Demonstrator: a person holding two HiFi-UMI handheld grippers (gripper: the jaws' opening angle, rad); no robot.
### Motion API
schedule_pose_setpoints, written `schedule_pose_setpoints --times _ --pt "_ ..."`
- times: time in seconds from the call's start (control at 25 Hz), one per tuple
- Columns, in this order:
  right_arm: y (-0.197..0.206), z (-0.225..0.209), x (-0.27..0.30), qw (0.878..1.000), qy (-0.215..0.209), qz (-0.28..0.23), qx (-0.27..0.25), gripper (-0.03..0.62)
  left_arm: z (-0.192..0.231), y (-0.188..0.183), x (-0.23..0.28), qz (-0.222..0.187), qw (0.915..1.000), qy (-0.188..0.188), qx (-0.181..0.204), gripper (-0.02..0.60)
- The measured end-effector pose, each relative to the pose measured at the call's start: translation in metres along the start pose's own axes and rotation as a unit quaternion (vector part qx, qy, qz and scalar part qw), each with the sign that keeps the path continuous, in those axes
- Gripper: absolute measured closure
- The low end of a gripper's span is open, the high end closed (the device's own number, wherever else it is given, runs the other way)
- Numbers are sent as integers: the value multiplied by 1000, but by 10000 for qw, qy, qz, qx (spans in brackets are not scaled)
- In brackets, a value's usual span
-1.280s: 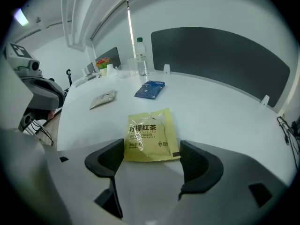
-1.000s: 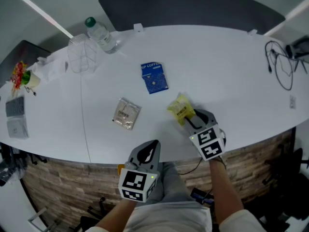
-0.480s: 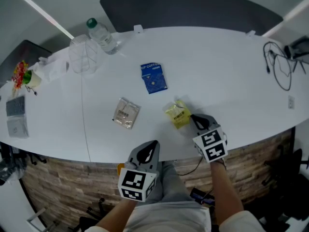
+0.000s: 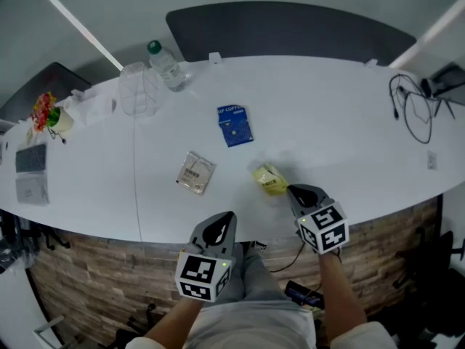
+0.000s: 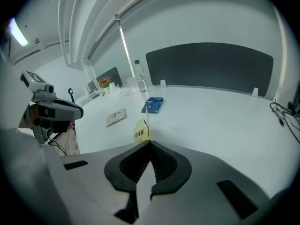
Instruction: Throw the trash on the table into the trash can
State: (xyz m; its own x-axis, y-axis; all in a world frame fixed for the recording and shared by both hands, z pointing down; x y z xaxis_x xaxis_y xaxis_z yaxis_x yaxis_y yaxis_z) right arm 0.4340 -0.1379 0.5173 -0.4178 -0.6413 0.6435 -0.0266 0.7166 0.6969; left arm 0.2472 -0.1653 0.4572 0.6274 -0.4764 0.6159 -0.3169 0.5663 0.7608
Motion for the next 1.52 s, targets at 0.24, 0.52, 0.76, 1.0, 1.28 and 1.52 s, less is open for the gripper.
schedule_pose_setpoints --times 0.24,0.52,0.76,1.0,1.28,1.52 --pt "-6 20 -22 9993 -202 -233 202 563 -1 -3 -26 -125 9999 -68 61 581" --pt "-13 53 -48 9973 -504 -453 267 563 -5 -2 -62 -316 9994 -153 40 581" --pt "-30 90 -33 9941 -1025 -348 -15 563 11 -4 -90 -567 9966 -563 -197 581" --pt "-45 137 1 9831 -1790 -120 -356 563 44 12 -133 -807 9862 -1348 -513 581" --pt "-41 179 17 9615 -2602 232 -855 563 53 43 -176 -1080 9613 -2277 -1111 581" --pt "-29 220 25 9383 -3215 479 -1182 563 54 81 -212 -1177 9356 -2903 -1628 581"
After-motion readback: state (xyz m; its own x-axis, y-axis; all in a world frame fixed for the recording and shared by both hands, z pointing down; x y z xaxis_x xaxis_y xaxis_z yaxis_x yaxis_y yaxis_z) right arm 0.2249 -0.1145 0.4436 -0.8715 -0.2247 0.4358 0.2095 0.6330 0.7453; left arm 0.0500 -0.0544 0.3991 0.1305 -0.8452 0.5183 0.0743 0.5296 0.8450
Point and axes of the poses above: the fingertips, and each gripper's own axes: x forward along the fingers, z to its left, y out of its underside, the point moved 4 cm from there along -x, backward along the fingers, and after that the axes turned 11 degrees about -y, right-handed, at the moved point
